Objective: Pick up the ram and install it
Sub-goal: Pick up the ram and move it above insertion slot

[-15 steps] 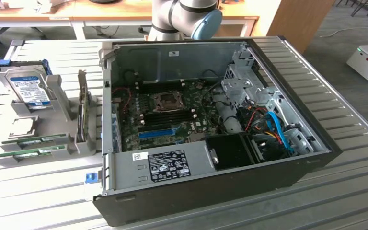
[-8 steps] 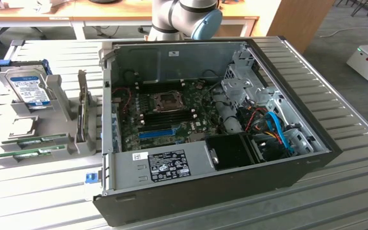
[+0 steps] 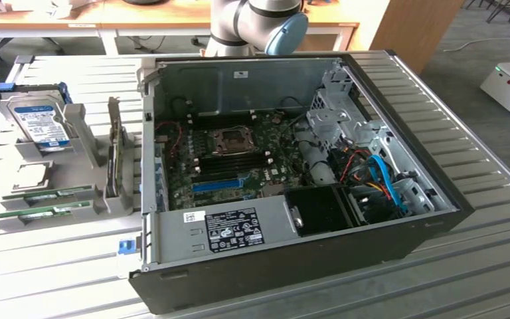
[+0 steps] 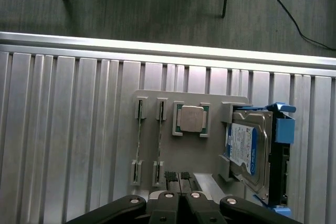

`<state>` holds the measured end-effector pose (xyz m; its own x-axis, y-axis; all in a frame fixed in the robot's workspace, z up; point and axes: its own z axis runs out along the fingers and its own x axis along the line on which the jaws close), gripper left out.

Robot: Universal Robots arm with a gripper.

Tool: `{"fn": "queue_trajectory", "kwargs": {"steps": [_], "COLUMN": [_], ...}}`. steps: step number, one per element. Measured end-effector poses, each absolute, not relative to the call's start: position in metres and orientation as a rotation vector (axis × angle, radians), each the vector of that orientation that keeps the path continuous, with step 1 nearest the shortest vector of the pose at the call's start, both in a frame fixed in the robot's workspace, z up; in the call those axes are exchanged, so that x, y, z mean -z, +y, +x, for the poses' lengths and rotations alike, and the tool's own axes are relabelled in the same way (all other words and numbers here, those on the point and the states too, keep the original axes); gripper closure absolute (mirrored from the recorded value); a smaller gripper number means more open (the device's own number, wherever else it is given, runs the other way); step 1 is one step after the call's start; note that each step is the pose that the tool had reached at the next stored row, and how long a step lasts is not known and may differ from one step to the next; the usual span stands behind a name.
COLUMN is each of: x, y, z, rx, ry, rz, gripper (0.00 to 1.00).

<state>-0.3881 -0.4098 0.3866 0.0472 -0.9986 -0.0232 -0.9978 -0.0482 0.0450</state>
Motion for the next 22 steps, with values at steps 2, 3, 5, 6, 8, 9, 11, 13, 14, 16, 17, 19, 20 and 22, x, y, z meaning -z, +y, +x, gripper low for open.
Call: {"fn": "queue_trajectory", "kwargs": {"steps": [2,3,5,6,8,9,11,13,14,16,17,19,20,22], "x": [-0.387,-0.387,-0.387,-0.387,-0.387,-0.387,-0.386,-0.385,-0.384,-0.382,-0.380,-0.376,-0.375,-0.371], "y": [-0.410,-0.410,-0.410,-0.410,-0.410,-0.410,-0.410,-0.410,-0.410,-0.410,-0.410,-0.410,-0.410,-0.410], "z": [-0.388,-0.388,-0.388,-0.388,-0.388,-0.388,-0.388,-0.388,-0.388,-0.388,-0.388,-0.388,-0.388,-0.388], "rx": [0.075,0.075,0.075,0.075,0.075,0.075,0.075,0.075,0.075,0.075,0.075,0.075,0.075,0.075], "ry": [-2.156,-2.156,-2.156,-2.156,-2.156,-2.156,-2.156,-2.156,-2.156,-2.156,-2.156,-2.156,-2.156,-2.156], "rz": [2.261,2.261,2.261,2.261,2.261,2.261,2.261,2.261,2.261,2.261,2.261,2.261,2.261,2.261], "gripper": [0.89,0.89,0.89,0.89,0.84,0.76,0.76,0.76,0.76,0.76,0.76,0.76,0.76,0.76]}}
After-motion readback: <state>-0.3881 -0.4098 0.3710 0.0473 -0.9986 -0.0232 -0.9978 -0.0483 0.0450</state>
